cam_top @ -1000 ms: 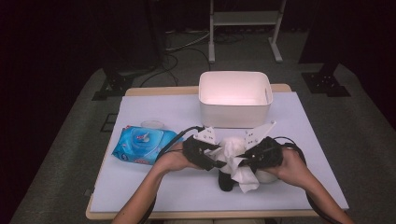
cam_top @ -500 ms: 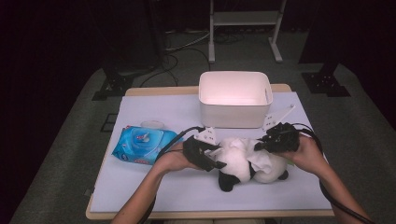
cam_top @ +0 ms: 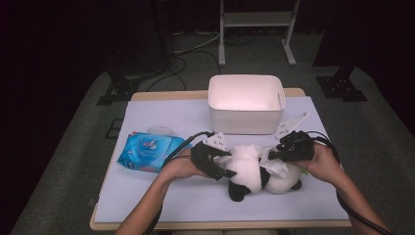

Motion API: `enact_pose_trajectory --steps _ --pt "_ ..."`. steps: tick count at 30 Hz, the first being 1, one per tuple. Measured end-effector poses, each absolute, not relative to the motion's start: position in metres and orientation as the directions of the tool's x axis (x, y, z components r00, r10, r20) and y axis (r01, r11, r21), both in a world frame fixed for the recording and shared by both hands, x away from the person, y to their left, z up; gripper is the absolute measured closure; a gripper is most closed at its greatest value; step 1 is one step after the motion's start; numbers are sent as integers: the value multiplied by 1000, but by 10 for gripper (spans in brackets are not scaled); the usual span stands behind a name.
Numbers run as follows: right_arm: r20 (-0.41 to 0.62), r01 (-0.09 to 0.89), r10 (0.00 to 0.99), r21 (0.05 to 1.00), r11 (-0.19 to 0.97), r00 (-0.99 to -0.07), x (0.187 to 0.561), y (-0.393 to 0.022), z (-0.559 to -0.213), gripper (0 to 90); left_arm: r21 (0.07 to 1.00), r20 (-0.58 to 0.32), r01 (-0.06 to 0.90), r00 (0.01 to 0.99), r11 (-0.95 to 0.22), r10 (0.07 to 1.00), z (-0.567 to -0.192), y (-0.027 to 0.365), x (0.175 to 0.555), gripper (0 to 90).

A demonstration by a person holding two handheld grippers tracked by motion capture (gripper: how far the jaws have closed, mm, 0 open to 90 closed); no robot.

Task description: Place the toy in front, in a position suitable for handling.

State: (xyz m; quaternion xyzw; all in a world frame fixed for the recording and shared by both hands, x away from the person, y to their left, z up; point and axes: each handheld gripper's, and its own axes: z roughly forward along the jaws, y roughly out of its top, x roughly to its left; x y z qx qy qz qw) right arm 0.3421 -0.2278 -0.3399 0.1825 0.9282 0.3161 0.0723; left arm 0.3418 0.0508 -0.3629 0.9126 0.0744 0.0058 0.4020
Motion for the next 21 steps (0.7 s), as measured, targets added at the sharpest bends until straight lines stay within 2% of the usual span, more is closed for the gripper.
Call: enact_pose_trajectory --steps 5,15,19,21 --pt "-24 275 368 620 735 -930 329 -226 -343 847 742 -55 135 988 -656 142 -358 48 340 289" --pt "-43 243 345 630 738 -938 303 -228 -346 848 747 -51 126 990 -653 133 -350 38 333 270" --pt "-40 242 341 629 739 -939 296 -227 -347 849 746 -50 120 991 -655 124 -351 35 331 277" --pt "-40 238 337 630 739 -941 294 -228 -347 848 749 -52 115 992 -653 115 -353 33 329 315"
